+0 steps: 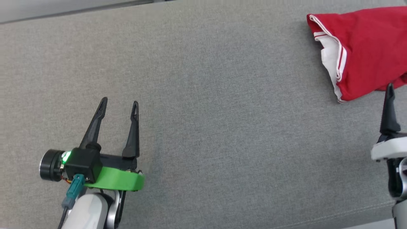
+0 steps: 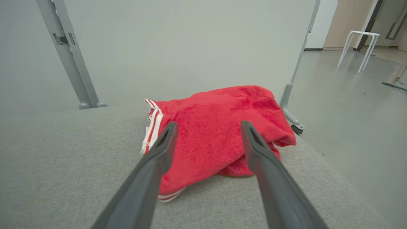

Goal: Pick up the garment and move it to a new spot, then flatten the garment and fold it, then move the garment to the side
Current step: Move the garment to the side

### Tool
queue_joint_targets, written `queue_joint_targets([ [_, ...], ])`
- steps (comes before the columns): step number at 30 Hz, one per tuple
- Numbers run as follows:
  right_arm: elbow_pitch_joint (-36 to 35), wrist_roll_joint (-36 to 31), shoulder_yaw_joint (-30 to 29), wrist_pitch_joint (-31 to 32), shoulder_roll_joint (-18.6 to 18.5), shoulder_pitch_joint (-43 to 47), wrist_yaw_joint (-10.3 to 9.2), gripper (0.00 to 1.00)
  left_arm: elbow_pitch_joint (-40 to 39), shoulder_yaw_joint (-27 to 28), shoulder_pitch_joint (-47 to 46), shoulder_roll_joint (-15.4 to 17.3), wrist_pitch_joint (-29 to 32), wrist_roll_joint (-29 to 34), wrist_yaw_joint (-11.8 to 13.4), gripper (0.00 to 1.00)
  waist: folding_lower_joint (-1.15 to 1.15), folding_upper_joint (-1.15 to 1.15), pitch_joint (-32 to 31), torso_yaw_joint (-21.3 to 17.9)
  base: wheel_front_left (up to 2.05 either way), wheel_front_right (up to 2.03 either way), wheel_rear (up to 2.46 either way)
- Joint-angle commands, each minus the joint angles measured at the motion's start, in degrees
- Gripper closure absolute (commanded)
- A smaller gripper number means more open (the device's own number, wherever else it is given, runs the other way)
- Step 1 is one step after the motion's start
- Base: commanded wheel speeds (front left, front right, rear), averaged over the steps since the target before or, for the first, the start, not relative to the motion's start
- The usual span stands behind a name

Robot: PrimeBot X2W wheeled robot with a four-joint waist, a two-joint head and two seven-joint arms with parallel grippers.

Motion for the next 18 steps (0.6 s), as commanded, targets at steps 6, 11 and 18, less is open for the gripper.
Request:
queue_joint_targets([
  [6,-8.2,-1.2,2.6,-0.2,5.5,9.6,-0.09,0.00,1.2,1.5,5.5,-0.1,-0.5,-1.9,1.8,0.00,0.00,0.00,-8.9,2.8,0.00,0.00,0.00],
  [11,-12.2,-1.7,5.3,1.1,7.7,14.2,-0.09,0.00,2.3,2.7,8.6,0.1,-0.7,-2.6,2.8,0.00,0.00,0.00,-12.0,5.5,0.00,0.00,0.00],
  [18,-15.9,-1.8,8.1,4.2,9.1,18.9,-0.09,0.00,4.3,3.2,11.9,0.5,-1.0,-3.3,2.6,0.00,0.00,0.00,-16.1,8.5,0.00,0.00,0.00],
])
